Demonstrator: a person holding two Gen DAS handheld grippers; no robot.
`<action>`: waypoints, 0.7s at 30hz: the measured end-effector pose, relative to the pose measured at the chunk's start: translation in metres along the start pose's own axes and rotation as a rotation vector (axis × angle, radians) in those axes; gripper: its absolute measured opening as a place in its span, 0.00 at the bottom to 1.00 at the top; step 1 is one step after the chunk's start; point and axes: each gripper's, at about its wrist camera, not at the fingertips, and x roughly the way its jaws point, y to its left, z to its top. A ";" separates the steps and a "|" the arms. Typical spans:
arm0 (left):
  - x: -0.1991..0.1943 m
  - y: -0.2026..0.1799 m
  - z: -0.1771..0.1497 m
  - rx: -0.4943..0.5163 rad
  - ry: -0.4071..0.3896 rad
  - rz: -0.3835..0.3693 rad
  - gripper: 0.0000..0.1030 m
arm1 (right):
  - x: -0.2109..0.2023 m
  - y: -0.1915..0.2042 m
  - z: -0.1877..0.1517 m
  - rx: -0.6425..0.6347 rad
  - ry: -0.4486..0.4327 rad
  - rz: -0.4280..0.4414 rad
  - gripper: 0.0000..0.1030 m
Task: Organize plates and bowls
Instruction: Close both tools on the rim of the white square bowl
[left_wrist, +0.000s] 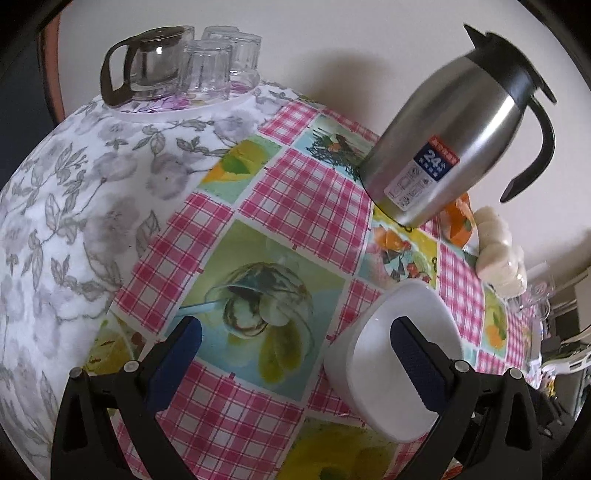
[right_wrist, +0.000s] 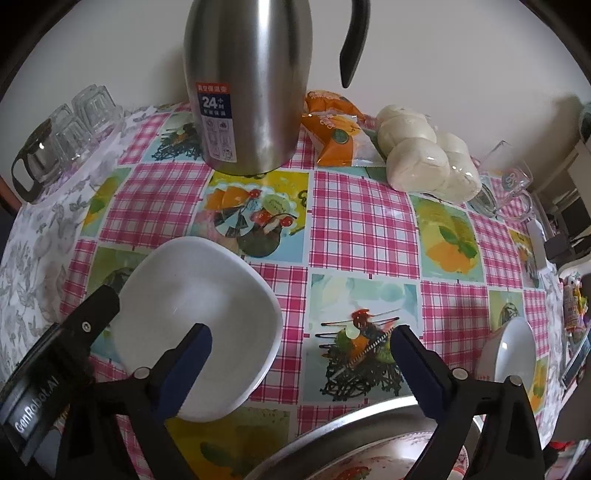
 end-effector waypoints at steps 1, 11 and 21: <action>0.002 -0.001 0.000 0.000 0.010 0.000 0.99 | 0.001 0.000 0.000 -0.002 0.005 -0.006 0.94; 0.019 -0.001 -0.008 -0.043 0.092 -0.038 0.99 | 0.012 0.002 0.001 -0.017 0.040 0.016 0.78; 0.031 0.000 -0.015 -0.065 0.142 -0.062 0.99 | 0.022 0.004 0.000 -0.016 0.081 0.063 0.47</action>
